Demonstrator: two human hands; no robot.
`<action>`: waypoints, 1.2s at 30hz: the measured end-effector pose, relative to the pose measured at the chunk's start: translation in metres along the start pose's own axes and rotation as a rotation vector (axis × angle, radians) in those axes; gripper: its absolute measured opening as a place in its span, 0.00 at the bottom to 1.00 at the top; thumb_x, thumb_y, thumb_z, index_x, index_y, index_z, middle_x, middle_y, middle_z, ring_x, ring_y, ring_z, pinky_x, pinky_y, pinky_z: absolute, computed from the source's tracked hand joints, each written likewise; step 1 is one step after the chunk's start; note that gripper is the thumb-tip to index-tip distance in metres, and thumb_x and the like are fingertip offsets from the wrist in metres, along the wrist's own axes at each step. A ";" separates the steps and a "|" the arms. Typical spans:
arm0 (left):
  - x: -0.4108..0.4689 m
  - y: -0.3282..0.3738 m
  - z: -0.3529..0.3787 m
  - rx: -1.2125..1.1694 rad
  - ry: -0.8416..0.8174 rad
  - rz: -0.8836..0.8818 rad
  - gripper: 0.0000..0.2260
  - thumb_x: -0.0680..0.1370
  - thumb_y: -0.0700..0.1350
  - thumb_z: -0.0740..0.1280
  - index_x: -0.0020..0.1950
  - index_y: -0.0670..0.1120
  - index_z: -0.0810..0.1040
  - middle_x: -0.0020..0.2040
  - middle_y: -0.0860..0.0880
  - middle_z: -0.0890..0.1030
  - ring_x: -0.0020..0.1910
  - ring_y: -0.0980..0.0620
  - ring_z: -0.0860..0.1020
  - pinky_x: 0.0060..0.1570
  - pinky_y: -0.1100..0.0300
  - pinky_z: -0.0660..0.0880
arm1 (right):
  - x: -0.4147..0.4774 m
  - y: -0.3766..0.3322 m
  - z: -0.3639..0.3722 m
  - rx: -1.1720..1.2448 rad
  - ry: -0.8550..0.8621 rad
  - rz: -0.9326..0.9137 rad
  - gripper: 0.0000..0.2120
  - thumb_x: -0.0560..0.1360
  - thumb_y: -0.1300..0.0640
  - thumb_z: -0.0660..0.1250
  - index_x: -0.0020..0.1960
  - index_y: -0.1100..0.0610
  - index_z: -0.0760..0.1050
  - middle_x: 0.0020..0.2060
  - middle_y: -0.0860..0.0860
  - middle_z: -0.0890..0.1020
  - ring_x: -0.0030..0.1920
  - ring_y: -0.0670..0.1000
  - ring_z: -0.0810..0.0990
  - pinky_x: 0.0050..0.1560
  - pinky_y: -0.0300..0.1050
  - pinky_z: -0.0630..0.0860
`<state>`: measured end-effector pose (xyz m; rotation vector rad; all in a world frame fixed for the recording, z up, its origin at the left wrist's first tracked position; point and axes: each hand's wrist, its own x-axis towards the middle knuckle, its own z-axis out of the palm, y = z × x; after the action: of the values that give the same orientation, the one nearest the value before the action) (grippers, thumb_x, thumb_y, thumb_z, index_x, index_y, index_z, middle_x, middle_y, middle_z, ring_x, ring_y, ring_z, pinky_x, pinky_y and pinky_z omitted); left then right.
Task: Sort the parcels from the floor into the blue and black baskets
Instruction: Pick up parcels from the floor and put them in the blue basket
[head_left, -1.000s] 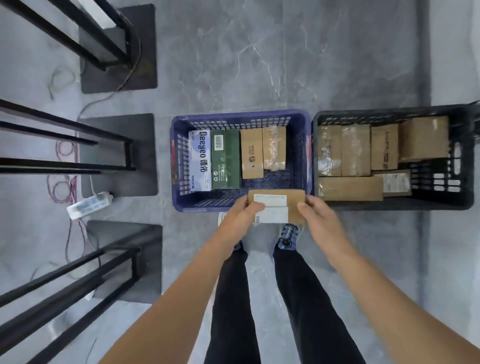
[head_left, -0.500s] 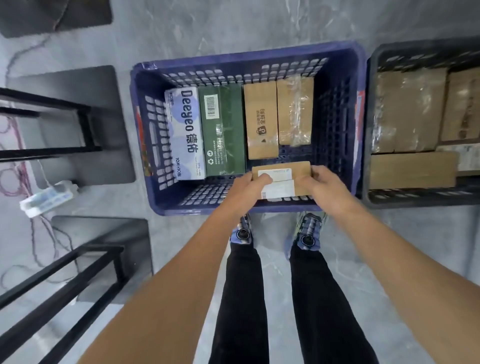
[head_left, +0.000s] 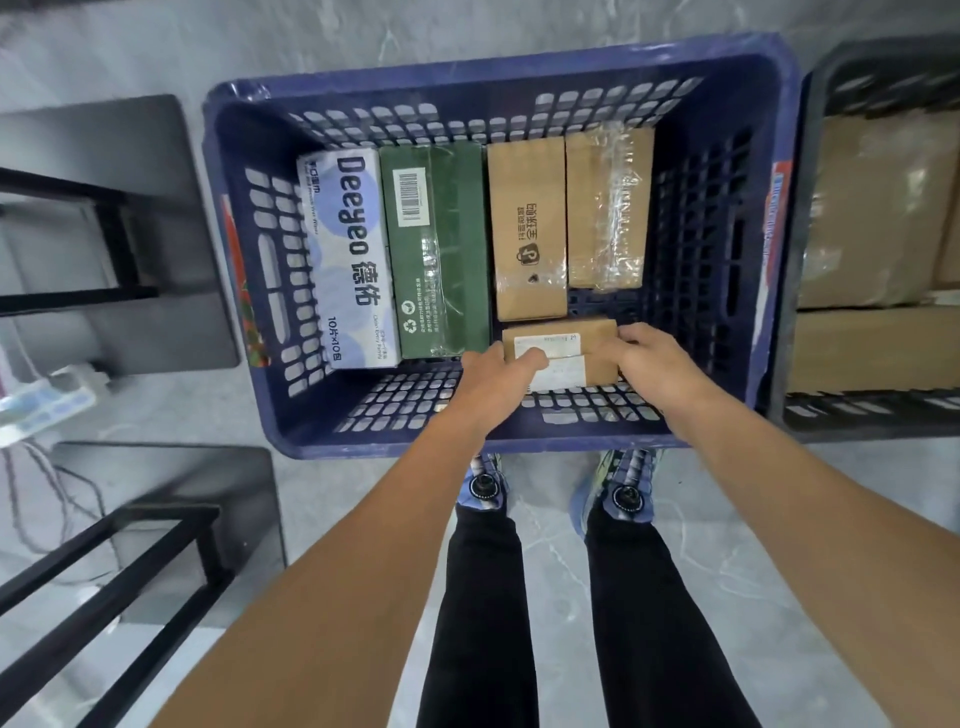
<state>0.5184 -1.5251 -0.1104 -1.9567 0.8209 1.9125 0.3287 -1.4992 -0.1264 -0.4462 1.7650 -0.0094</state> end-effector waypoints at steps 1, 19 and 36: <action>0.004 -0.001 0.001 0.007 0.000 -0.006 0.25 0.79 0.59 0.65 0.72 0.48 0.71 0.72 0.46 0.68 0.66 0.45 0.73 0.59 0.50 0.66 | 0.003 0.001 0.001 0.002 -0.008 0.002 0.17 0.84 0.48 0.65 0.71 0.51 0.73 0.60 0.48 0.77 0.61 0.51 0.74 0.59 0.46 0.67; 0.029 -0.005 0.016 0.392 0.029 0.015 0.30 0.83 0.59 0.58 0.82 0.46 0.63 0.80 0.44 0.67 0.76 0.42 0.67 0.71 0.48 0.66 | 0.040 0.002 0.024 -0.054 -0.150 0.039 0.40 0.67 0.38 0.70 0.73 0.59 0.74 0.67 0.53 0.78 0.67 0.55 0.77 0.68 0.51 0.72; -0.004 0.019 0.012 0.261 0.064 0.021 0.28 0.84 0.56 0.59 0.82 0.46 0.63 0.81 0.46 0.65 0.78 0.45 0.65 0.68 0.52 0.64 | 0.007 -0.005 0.003 0.027 -0.141 -0.033 0.36 0.82 0.46 0.68 0.84 0.57 0.59 0.80 0.48 0.66 0.78 0.51 0.66 0.77 0.46 0.62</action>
<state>0.4977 -1.5323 -0.1044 -1.8642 1.0534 1.6648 0.3318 -1.5058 -0.1326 -0.4463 1.6171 -0.0246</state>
